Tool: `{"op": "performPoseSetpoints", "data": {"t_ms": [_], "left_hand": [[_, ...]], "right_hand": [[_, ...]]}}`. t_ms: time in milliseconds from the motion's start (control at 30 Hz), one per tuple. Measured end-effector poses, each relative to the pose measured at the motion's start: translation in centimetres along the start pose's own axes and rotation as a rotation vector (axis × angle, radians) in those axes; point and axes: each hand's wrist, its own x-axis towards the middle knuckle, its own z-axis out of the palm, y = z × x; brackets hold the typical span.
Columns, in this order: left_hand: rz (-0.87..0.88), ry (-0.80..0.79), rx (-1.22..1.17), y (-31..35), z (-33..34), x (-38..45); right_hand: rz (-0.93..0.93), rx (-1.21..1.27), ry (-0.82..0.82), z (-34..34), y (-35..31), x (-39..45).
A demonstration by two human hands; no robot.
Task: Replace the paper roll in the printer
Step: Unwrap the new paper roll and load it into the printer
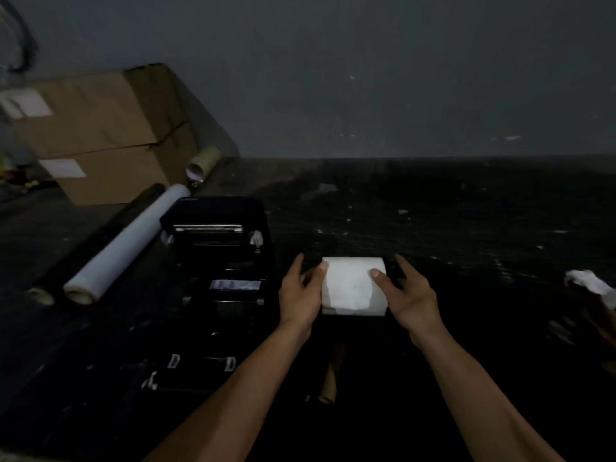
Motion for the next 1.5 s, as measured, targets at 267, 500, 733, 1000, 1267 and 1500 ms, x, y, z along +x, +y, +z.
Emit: {"op": "performPoseSetpoints", "data": {"t_ms": [267,500,733,1000,1267,1500], "left_hand": [[0.102,0.080,0.092,3.4,-11.2,-1.6],[0.088,0.126,0.227,3.7,-20.3,0.4],[0.066,0.080,0.310,2.4,-23.8,3.4],[0.024,0.043,0.345,0.1,-25.0,4.8],[0.045,0.034,0.421,-1.0,-24.9,5.4],[0.079,0.032,0.483,-1.4,-24.1,5.3]], "right_hand": [[-0.044,0.058,-0.079,7.7,-5.4,-5.0],[-0.018,0.027,-0.074,16.2,-8.8,-9.1],[-0.018,-0.046,0.016,21.0,-10.5,-10.6],[0.007,-0.063,0.031,23.2,-9.3,-10.3],[0.057,-0.093,-0.006,24.0,-7.9,-9.0],[0.061,-0.069,0.004,23.6,-7.2,-8.3]]}}
